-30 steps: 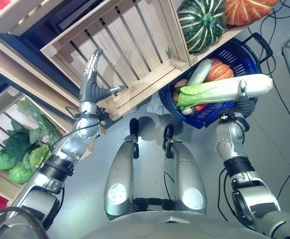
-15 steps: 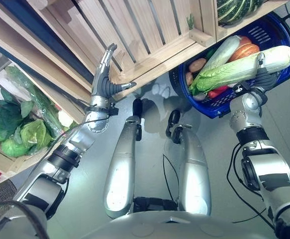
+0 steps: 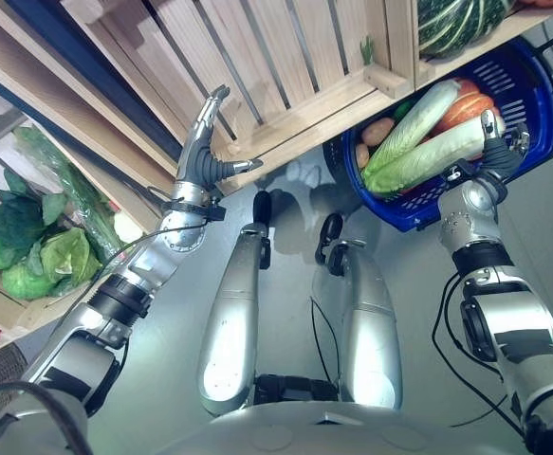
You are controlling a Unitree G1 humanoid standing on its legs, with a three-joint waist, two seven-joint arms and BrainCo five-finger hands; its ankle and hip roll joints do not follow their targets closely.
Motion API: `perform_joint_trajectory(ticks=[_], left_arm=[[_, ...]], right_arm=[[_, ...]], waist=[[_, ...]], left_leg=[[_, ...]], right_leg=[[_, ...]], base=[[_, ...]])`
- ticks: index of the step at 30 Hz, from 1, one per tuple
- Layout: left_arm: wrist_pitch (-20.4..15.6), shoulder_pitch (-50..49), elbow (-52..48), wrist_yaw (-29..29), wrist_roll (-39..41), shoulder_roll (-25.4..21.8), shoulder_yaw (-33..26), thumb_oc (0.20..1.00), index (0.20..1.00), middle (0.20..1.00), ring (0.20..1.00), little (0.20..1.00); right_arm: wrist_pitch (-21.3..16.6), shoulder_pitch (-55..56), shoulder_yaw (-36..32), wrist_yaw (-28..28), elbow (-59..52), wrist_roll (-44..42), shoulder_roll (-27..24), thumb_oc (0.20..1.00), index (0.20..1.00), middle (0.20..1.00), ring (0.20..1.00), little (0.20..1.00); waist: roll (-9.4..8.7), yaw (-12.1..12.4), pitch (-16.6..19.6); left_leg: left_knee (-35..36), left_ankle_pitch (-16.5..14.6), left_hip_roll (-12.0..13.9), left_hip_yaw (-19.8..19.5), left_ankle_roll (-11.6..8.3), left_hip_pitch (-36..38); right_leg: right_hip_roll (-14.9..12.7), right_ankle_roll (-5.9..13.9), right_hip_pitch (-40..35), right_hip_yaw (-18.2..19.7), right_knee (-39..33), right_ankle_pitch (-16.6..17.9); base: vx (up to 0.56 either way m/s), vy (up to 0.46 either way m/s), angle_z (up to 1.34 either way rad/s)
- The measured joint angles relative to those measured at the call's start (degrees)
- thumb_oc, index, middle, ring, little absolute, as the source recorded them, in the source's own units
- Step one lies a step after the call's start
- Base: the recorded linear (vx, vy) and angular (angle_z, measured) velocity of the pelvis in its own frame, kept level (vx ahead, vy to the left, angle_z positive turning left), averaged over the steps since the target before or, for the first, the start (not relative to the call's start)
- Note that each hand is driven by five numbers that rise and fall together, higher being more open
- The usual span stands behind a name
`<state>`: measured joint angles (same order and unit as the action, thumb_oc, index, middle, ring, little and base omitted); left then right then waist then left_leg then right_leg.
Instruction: Pick up fruits and vegetables into the basket
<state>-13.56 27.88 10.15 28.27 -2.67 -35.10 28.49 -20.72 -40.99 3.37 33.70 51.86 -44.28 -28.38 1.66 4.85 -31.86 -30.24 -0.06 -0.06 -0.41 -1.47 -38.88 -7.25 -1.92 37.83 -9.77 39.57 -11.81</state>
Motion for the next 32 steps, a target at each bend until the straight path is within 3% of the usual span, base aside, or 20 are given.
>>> perform_joint_trajectory(ticks=[7,15,19,21,24,29,32], left_arm=[[-1.34,-3.82,0.16,-2.90,0.44,-1.39,0.01,1.000,1.000,1.000,1.000,1.000],[-1.71,-8.26,4.05,-6.83,0.56,-1.62,-0.23,1.000,1.000,1.000,1.000,1.000],[-1.60,-13.43,5.04,-9.47,0.89,-1.50,-1.62,1.000,1.000,1.000,1.000,1.000],[-1.28,-17.46,7.18,-11.50,0.88,-0.43,-1.71,1.000,1.000,1.000,1.000,1.000],[-1.09,-20.59,11.60,-13.27,0.88,1.73,-1.68,1.000,1.000,1.000,1.000,1.000],[-0.47,-22.51,20.63,-16.85,0.89,6.67,-1.78,1.000,1.000,1.000,1.000,1.000],[-0.66,-24.63,29.73,-19.97,0.95,9.44,-2.03,1.000,1.000,1.000,1.000,1.000]], right_arm=[[1.78,4.68,-0.46,8.38,-0.21,9.53,0.25,1.000,1.000,1.000,1.000,1.000],[3.22,11.48,-0.45,9.58,-2.93,16.28,0.90,1.000,1.000,1.000,1.000,1.000],[1.10,17.70,-3.45,5.78,-5.18,14.12,4.86,1.000,1.000,1.000,1.000,1.000],[-0.21,23.60,-3.64,1.05,-6.10,10.04,8.53,1.000,1.000,1.000,1.000,1.000],[-0.16,28.26,-2.57,-3.25,-5.95,7.46,12.74,1.000,1.000,1.000,1.000,1.000],[2.40,31.93,0.97,-12.75,-4.25,5.87,14.13,1.000,1.000,1.000,1.000,1.000],[4.85,34.17,0.78,-18.94,0.96,2.96,15.37,1.000,1.000,1.000,1.000,1.000]], waist=[[-0.07,-0.13,0.03],[-0.06,-0.48,0.25],[-0.25,-0.62,1.90],[-0.40,-0.71,6.84],[-0.99,-1.83,11.43],[-1.13,-3.51,17.28],[-2.47,-4.26,20.89]], left_leg=[[13.27,4.18,-0.07,-0.07,-0.20,13.60],[27.36,7.32,0.94,-0.96,0.10,29.08],[32.07,7.50,0.96,-0.96,0.16,35.07],[34.48,7.52,0.81,-0.92,0.18,36.29],[35.29,7.35,0.26,-0.98,0.12,38.46],[35.32,6.35,0.71,-0.52,-0.02,39.26],[35.37,5.96,1.14,0.85,-0.14,40.36]], right_leg=[[2.24,1.00,-12.36,1.03,-11.78,3.36],[4.09,1.38,-28.29,-0.35,-26.55,6.66],[4.74,2.12,-35.04,-0.22,-33.56,8.35],[5.05,2.49,-37.51,-0.24,-38.50,9.86],[4.84,2.91,-41.48,-0.09,-43.34,11.31],[5.31,2.85,-42.47,1.07,-44.89,12.11],[5.59,3.08,-42.96,2.23,-44.92,11.92]], base=[[0.07,-0.056,-0.02],[0.09,0.000,0.02],[0.10,0.031,-0.03],[0.07,0.049,-0.03],[0.01,0.052,-0.01],[0.04,0.078,-0.14],[0.06,0.090,-0.21]])
